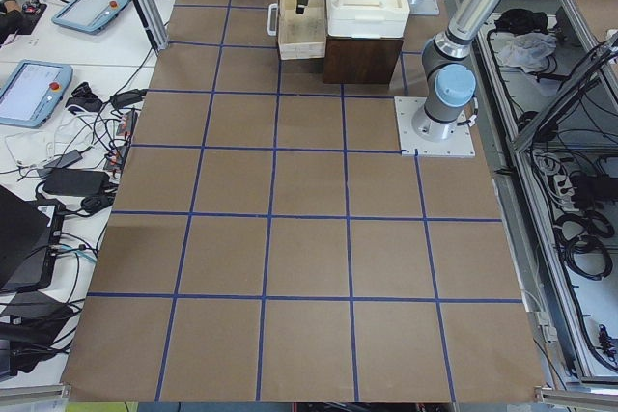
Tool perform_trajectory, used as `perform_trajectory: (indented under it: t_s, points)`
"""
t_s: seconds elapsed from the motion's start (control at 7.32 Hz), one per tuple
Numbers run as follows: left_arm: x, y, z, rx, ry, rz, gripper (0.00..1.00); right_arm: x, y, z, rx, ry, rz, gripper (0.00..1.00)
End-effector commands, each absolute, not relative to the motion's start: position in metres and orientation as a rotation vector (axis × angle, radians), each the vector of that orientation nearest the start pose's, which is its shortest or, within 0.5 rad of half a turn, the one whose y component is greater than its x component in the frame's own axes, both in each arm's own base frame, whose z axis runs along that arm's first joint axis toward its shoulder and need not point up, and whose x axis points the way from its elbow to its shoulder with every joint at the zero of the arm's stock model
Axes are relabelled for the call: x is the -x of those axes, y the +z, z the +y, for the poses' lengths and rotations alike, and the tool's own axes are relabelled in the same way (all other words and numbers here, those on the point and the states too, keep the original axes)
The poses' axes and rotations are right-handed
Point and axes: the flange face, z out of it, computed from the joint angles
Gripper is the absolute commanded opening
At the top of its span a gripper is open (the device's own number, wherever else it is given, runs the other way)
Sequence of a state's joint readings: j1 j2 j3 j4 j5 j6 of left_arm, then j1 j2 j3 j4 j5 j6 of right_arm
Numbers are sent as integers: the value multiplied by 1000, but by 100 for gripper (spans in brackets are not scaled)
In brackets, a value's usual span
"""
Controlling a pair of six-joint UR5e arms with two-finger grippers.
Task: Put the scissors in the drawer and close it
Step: 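Lower the right gripper and grasp the scissors by the blades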
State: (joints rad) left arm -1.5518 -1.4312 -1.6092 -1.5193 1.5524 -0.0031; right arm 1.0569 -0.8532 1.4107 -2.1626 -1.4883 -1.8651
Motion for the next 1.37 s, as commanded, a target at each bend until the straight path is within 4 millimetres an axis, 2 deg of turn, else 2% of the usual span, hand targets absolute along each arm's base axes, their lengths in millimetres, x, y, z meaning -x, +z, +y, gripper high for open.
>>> perform_trajectory:
  t_s: [0.0, 0.14, 0.27, 0.55, 0.68, 0.82, 0.96, 1.09, 1.23]
  points:
    - [127, 540, -447, 32, -242, 3149, 100, 229, 180, -693, 1967, -137, 2450, 42]
    - [127, 540, -447, 32, -242, 3149, 100, 229, 181, -693, 1972, -132, 2452, 8]
    - [127, 540, -447, 34, -245, 3149, 100, 230, 184, -693, 1984, -130, 2448, 0]
    - [127, 540, -447, 34, -242, 3149, 100, 226, 188, -694, 1989, -145, 2446, 0]
    - [127, 540, -447, 36, -242, 3149, 100, 221, 197, -695, 1998, -155, 2452, 0]
    - [127, 540, -447, 36, -242, 3149, 100, 218, 224, -697, 2022, -179, 2469, 0]
    - [127, 540, -447, 36, -242, 3149, 100, 200, 260, -698, 2072, -207, 2476, 0]
    - [127, 540, -447, 36, -242, 3149, 100, 165, 297, -697, 2137, -219, 2459, 0]
    - [126, 540, -447, 39, -242, 3149, 100, 134, 322, -692, 2158, -205, 2425, 0]
